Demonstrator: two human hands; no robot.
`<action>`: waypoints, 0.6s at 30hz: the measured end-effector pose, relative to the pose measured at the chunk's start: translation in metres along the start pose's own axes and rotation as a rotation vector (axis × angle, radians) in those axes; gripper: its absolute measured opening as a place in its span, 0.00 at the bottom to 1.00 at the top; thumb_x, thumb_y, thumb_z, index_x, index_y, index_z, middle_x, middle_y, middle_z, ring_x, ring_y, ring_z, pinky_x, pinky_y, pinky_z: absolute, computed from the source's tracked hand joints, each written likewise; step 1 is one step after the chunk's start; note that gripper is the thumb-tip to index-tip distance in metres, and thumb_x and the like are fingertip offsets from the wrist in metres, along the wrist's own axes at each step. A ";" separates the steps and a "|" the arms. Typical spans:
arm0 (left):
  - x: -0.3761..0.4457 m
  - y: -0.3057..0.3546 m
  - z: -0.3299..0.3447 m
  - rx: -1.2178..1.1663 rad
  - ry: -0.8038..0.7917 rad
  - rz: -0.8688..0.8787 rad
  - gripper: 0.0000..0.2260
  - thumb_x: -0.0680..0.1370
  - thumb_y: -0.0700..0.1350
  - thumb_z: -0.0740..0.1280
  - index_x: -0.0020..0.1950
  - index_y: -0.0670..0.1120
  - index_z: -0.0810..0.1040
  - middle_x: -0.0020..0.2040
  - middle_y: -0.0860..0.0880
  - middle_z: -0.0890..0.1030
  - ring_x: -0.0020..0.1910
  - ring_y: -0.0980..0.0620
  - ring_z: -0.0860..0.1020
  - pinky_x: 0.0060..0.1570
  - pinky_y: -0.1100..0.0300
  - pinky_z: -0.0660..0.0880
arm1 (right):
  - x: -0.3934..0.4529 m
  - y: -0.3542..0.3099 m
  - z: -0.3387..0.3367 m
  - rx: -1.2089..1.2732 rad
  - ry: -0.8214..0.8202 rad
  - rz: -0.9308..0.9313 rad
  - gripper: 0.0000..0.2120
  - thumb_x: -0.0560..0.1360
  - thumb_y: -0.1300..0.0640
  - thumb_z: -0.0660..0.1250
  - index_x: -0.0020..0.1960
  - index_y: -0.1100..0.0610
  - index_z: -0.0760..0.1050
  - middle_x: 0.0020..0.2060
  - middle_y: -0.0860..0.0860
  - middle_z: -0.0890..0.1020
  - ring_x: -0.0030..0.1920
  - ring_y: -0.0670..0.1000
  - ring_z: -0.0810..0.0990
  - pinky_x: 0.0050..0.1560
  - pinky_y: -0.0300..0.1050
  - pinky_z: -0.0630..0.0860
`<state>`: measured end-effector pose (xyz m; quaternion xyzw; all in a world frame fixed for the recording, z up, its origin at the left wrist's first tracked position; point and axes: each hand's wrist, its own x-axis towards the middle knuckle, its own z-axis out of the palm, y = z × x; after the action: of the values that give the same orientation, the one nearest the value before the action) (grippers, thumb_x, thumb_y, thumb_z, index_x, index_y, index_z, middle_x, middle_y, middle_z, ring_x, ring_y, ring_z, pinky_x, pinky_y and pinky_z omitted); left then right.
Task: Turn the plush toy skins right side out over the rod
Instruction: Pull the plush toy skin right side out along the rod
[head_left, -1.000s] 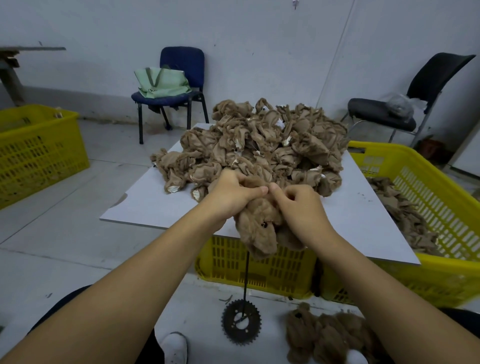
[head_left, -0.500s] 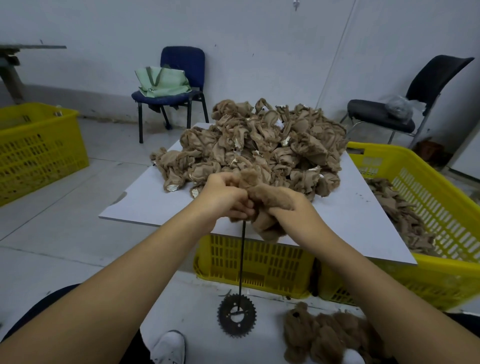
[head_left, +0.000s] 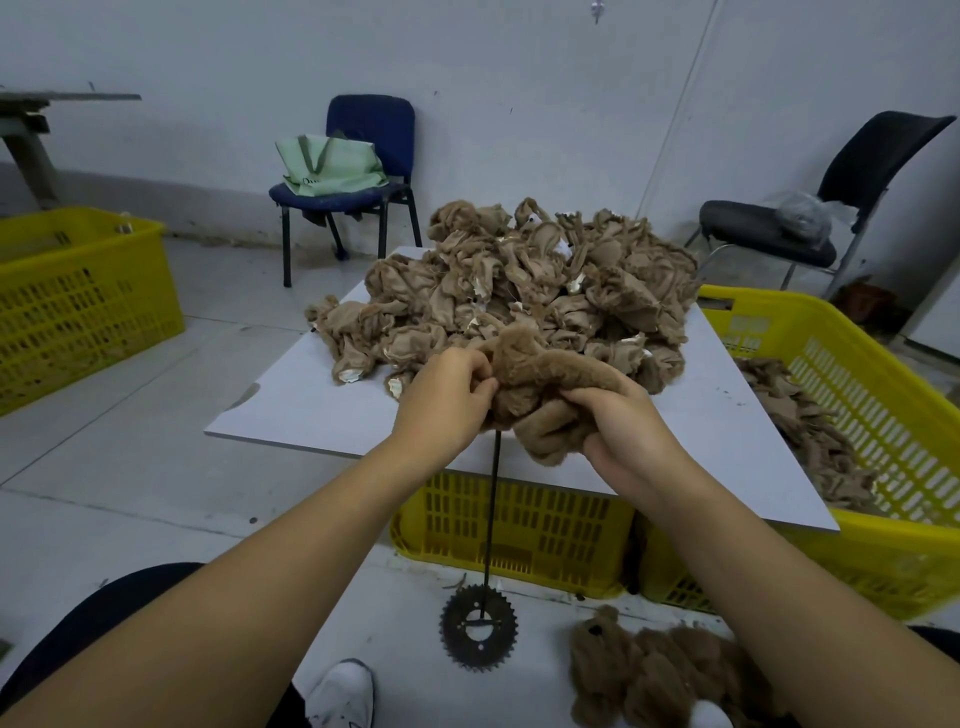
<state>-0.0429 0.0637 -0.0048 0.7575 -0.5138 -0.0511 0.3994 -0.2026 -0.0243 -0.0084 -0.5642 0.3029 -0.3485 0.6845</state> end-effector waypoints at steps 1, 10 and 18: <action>0.000 0.002 -0.002 0.018 0.028 0.018 0.07 0.81 0.41 0.67 0.44 0.42 0.80 0.38 0.45 0.82 0.38 0.46 0.80 0.42 0.42 0.80 | 0.000 0.000 0.000 0.003 0.008 -0.015 0.15 0.81 0.70 0.57 0.61 0.61 0.78 0.48 0.65 0.83 0.44 0.61 0.83 0.44 0.61 0.78; -0.001 -0.005 -0.018 0.304 -0.025 0.185 0.07 0.76 0.39 0.64 0.38 0.45 0.74 0.32 0.49 0.75 0.32 0.50 0.74 0.27 0.54 0.70 | 0.002 -0.001 0.005 -0.305 -0.058 -0.206 0.14 0.76 0.69 0.66 0.45 0.52 0.82 0.39 0.55 0.85 0.38 0.53 0.85 0.36 0.58 0.81; 0.001 -0.017 -0.005 0.361 -0.247 0.027 0.12 0.75 0.41 0.64 0.34 0.46 0.65 0.31 0.48 0.70 0.30 0.48 0.69 0.29 0.58 0.61 | 0.006 0.015 0.012 -0.451 -0.126 -0.134 0.04 0.76 0.71 0.67 0.44 0.63 0.76 0.32 0.56 0.82 0.30 0.52 0.82 0.31 0.54 0.77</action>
<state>-0.0278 0.0686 -0.0122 0.7977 -0.5699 -0.0451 0.1919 -0.1870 -0.0205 -0.0214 -0.7422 0.2917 -0.2810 0.5339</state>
